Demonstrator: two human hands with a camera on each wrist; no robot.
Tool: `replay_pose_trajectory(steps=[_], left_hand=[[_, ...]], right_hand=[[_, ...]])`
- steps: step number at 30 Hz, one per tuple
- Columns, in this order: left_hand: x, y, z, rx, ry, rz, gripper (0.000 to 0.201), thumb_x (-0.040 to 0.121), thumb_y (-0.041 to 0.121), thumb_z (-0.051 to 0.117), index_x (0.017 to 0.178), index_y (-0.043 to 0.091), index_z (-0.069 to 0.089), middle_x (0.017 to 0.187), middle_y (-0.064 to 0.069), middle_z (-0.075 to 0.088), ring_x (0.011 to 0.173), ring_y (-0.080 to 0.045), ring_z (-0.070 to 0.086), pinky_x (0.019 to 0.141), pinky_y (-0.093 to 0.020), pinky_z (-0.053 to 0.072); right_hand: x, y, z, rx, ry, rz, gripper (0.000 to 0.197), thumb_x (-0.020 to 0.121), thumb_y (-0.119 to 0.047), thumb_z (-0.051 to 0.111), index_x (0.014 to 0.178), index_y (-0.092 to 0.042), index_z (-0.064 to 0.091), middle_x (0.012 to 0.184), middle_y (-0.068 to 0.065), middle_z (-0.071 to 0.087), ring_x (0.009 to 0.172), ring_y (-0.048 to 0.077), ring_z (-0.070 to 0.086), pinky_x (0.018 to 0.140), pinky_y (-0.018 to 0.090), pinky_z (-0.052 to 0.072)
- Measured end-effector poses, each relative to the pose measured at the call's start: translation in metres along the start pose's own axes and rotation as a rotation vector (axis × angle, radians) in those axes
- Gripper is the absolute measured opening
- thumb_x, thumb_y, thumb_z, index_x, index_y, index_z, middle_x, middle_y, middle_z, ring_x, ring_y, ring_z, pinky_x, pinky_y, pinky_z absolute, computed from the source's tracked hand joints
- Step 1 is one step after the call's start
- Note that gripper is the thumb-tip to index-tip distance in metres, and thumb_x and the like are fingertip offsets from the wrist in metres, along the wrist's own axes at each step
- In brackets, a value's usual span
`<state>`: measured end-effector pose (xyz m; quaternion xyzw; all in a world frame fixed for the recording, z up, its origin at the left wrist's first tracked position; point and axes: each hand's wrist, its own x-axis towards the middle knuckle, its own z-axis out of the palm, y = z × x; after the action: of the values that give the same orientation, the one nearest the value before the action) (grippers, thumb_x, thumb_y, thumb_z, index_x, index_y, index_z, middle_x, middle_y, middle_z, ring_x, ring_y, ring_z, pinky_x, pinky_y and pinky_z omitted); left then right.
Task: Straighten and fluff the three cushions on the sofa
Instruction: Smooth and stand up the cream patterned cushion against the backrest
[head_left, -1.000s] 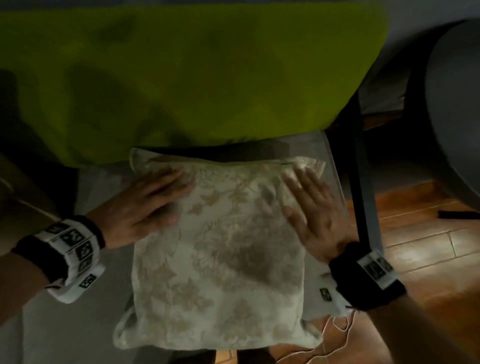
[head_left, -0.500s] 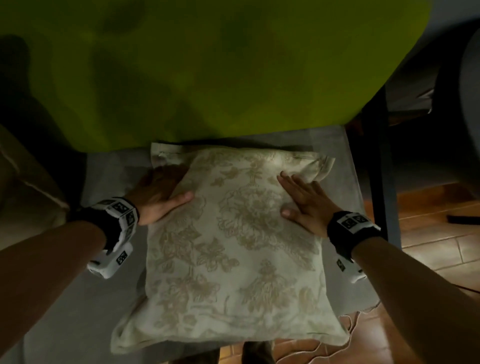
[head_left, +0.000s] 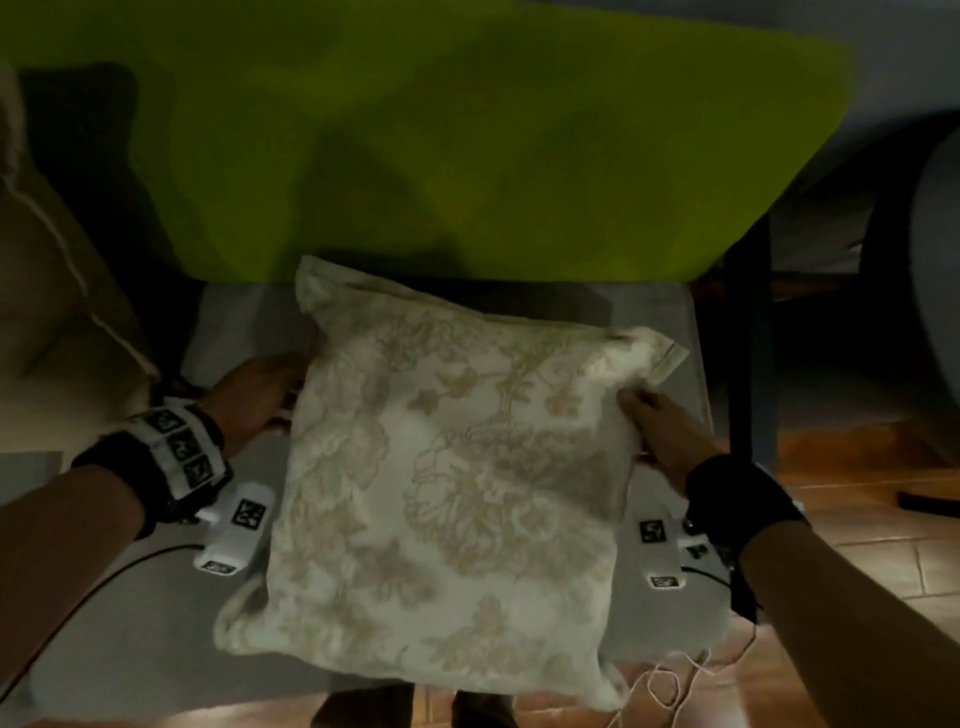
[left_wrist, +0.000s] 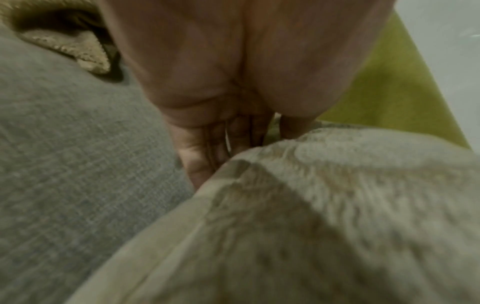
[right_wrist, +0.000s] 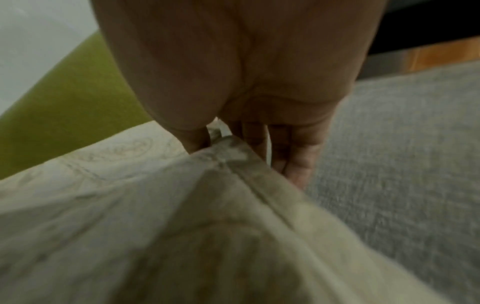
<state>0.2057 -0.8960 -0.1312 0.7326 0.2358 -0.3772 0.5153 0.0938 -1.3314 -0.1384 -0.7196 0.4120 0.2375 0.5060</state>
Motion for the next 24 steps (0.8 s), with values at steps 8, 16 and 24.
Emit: replay_pose_trajectory(steps=[8,16,24], left_hand=[[-0.031,-0.006,0.004,0.058,0.288,0.097,0.039,0.099,0.045,0.051,0.099,0.007,0.058,0.085,-0.012,0.058,0.072,-0.025,0.057,0.070,-0.040,0.055],[-0.052,-0.026,0.004,-0.185,0.204,-0.069,0.045,0.091,0.059,0.055,0.105,0.018,0.069,0.094,-0.007,0.065,0.080,-0.024,0.060,0.077,-0.039,0.052],[-0.063,-0.049,-0.002,0.036,0.179,0.008,0.009,0.101,0.018,0.053,0.104,0.012,0.058,0.098,-0.020,0.061,0.079,-0.028,0.059,0.068,-0.035,0.051]], right_hand=[[-0.004,-0.018,-0.023,-0.333,0.208,-0.217,0.023,0.096,-0.032,0.068,0.078,-0.020,0.061,0.078,0.008,0.067,0.073,0.028,0.069,0.065,0.034,0.057],[-0.025,-0.026,-0.015,-0.040,-0.055,0.148,0.043,0.095,-0.062,0.056,0.113,-0.023,0.064,0.102,0.008,0.071,0.094,0.027,0.070,0.088,0.044,0.057],[-0.043,0.015,-0.018,0.153,-0.047,-0.010,0.014,0.094,-0.005,0.069,0.107,-0.006,0.064,0.112,0.016,0.070,0.094,0.026,0.069,0.075,0.030,0.061]])
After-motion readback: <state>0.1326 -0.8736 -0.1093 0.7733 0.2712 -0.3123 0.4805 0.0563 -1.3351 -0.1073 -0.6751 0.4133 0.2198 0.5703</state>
